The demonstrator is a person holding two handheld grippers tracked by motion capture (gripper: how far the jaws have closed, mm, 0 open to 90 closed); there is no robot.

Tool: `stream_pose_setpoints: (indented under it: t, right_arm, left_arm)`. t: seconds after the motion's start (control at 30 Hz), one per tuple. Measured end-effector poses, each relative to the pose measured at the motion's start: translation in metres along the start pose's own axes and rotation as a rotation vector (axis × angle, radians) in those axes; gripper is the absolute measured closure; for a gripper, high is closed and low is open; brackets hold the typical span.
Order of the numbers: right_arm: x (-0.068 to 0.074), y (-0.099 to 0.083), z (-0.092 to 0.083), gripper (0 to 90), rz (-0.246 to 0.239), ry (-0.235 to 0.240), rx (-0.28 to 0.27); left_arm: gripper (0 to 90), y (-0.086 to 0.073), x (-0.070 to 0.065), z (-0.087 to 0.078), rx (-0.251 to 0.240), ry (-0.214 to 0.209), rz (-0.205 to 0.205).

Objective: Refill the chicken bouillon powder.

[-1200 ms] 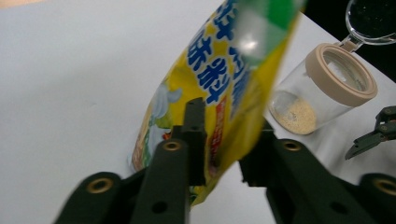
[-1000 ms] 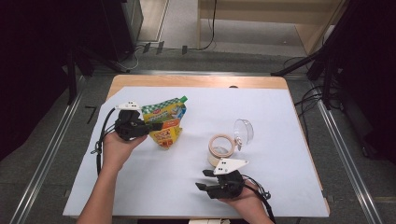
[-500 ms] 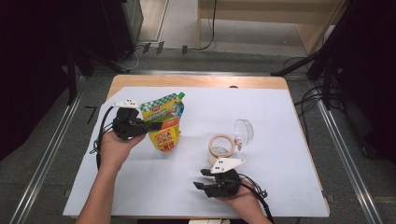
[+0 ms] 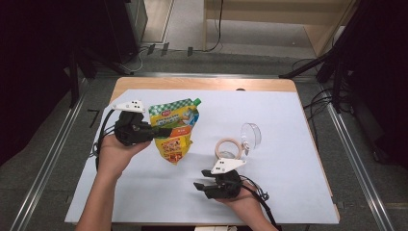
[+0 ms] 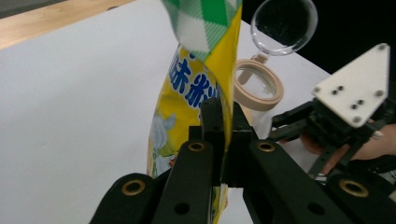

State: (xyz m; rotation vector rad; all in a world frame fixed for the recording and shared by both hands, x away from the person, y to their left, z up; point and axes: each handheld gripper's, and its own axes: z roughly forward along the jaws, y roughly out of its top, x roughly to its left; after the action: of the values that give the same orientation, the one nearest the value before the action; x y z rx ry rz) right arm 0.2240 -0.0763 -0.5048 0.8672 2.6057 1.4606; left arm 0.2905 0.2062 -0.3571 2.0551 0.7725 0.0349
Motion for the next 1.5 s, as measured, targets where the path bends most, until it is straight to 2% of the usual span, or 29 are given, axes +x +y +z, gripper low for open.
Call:
stream_pose_setpoints:
  t: [0.07, 0.27, 0.4, 0.47, 0.5, 0.53, 0.7, 0.77, 0.87, 1.0, 1.1, 1.17, 1.23, 1.3, 1.33, 1.4, 1.5]
  right_arm:
    - [-0.001, 0.004, 0.005, 49.0, 0.021, 0.005, -0.005]
    - [-0.001, 0.014, 0.014, 59.9, 0.024, -0.031, -0.018]
    - [-0.006, 0.014, 0.018, 68.1, 0.056, -0.071, -0.040]
    - [-0.007, 0.014, 0.018, 70.1, 0.059, -0.080, -0.041]
    - [-0.008, 0.011, 0.016, 75.2, 0.047, -0.104, -0.057]
    - [-0.008, 0.010, 0.015, 76.3, 0.051, -0.107, -0.063]
    - [-0.009, 0.009, 0.016, 80.0, 0.044, -0.125, -0.087]
    - [-0.009, 0.008, 0.018, 79.7, 0.050, -0.128, -0.088]
    - [-0.009, 0.007, 0.019, 77.0, 0.052, -0.125, -0.104]
    - [-0.006, 0.008, 0.020, 74.6, 0.006, -0.117, -0.132]
    - [-0.001, 0.009, 0.020, 75.2, -0.054, -0.115, -0.146]
    - [0.003, 0.009, 0.021, 75.2, -0.085, -0.127, -0.129]
    - [0.006, 0.009, 0.021, 74.9, -0.099, -0.113, -0.118]
    - [0.010, 0.009, 0.022, 74.8, -0.118, -0.108, -0.111]
    - [0.013, 0.010, 0.022, 74.7, -0.126, -0.103, -0.114]
    - [0.017, 0.011, 0.022, 74.6, -0.131, -0.088, -0.114]
    - [0.021, 0.012, 0.022, 74.6, -0.129, -0.064, -0.107]
  left_arm:
    - [90.0, 0.002, -0.003, -0.002, 0.003, -0.013, 0.007]
    - [90.0, 0.008, -0.013, -0.006, 0.014, -0.054, 0.035]
    - [90.0, 0.010, -0.019, -0.004, 0.031, -0.066, 0.054]
    - [90.0, 0.010, -0.021, -0.003, 0.036, -0.070, 0.063]
    - [90.0, 0.011, -0.024, -0.002, 0.049, -0.078, 0.075]
    - [90.0, 0.011, -0.026, -0.001, 0.051, -0.082, 0.077]
    - [90.0, 0.013, -0.035, 0.000, 0.066, -0.130, 0.085]
    - [90.0, 0.014, -0.037, -0.001, 0.071, -0.138, 0.090]
    - [90.0, 0.016, -0.047, -0.002, 0.090, -0.175, 0.098]
    - [90.0, 0.015, -0.050, 0.003, 0.110, -0.206, 0.083]
    - [90.0, 0.013, -0.049, 0.007, 0.112, -0.188, 0.070]
    - [90.0, 0.012, -0.045, 0.009, 0.101, -0.183, 0.038]
    - [90.0, 0.012, -0.044, 0.010, 0.093, -0.168, 0.017]
    - [89.8, 0.012, -0.042, 0.012, 0.075, -0.190, -0.022]
    - [89.6, 0.013, -0.043, 0.013, 0.065, -0.187, -0.030]
    - [89.2, 0.014, -0.045, 0.014, 0.058, -0.183, -0.030]
    - [88.2, 0.016, -0.050, 0.018, 0.052, -0.152, -0.021]
